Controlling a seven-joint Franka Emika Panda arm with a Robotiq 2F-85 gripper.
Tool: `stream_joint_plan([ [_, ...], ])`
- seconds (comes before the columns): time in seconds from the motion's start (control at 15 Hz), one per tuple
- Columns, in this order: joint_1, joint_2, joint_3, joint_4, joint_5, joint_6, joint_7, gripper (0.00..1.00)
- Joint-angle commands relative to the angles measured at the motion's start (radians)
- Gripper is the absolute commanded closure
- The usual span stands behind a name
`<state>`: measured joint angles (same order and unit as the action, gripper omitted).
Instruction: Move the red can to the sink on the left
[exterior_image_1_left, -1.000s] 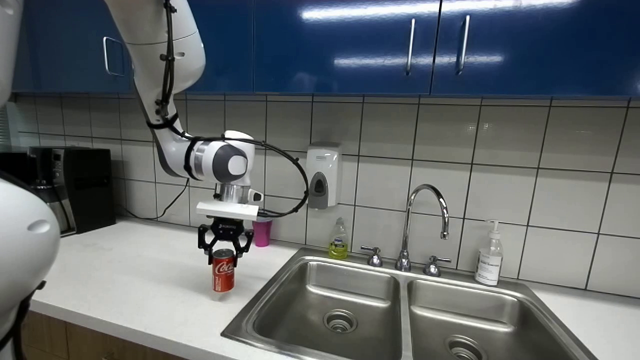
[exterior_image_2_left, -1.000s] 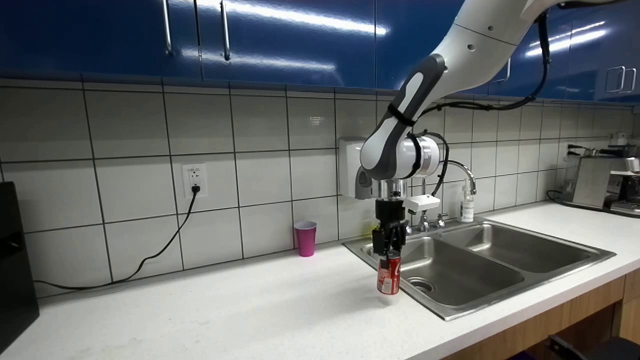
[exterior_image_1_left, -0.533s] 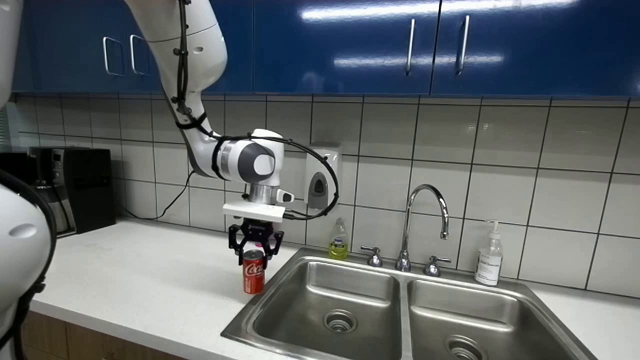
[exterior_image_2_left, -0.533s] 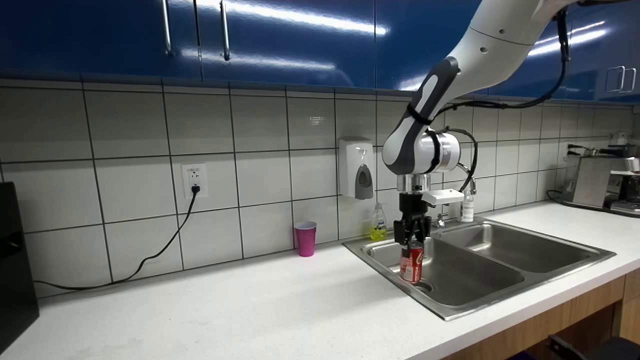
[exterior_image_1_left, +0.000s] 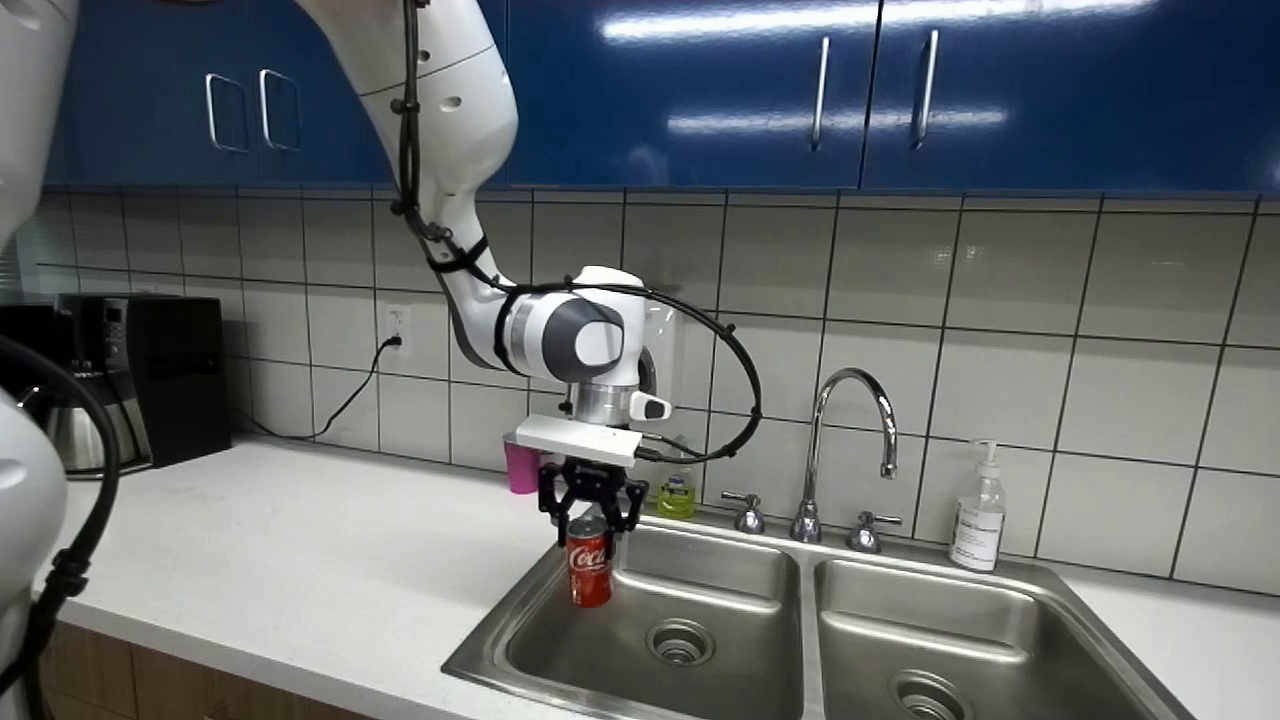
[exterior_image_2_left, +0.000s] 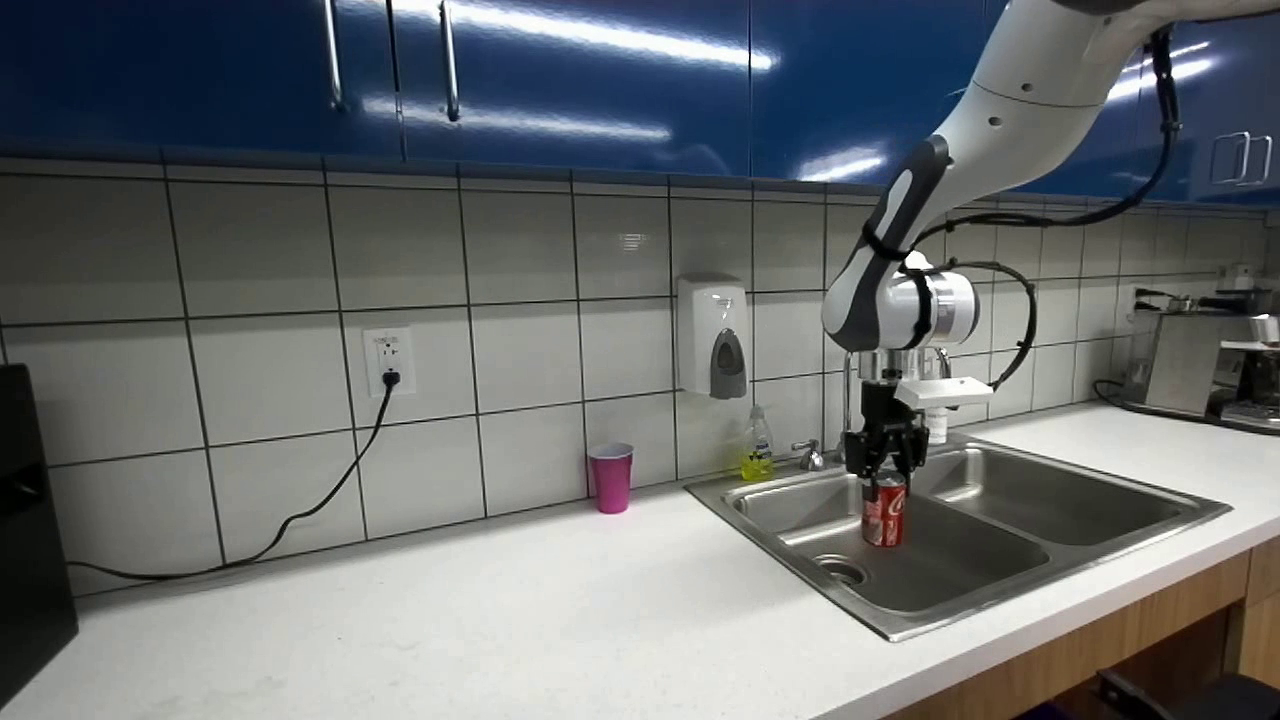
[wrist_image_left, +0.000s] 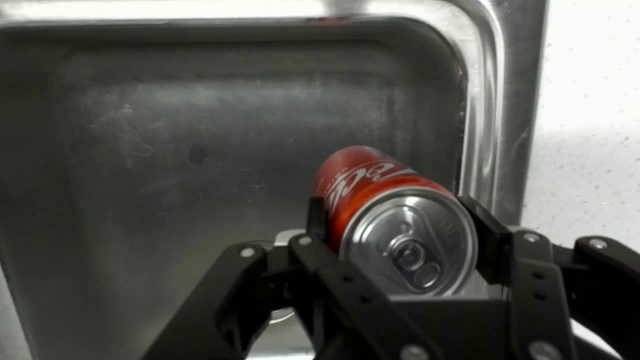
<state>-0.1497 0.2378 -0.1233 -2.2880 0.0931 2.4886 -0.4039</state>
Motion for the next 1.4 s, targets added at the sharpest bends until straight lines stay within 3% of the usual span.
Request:
stream_joint_plan([
  [0.0, -0.05, 0.085, -0.009, 0.077, 0.006, 0.04, 0.045, 0.6],
  [0.73, -0.138, 0.402, 0.021, 0.316, 0.006, 0.03, 0.086, 0.6],
  [1.33, -0.157, 0.539, 0.049, 0.406, 0.0, 0.007, 0.101, 0.6],
])
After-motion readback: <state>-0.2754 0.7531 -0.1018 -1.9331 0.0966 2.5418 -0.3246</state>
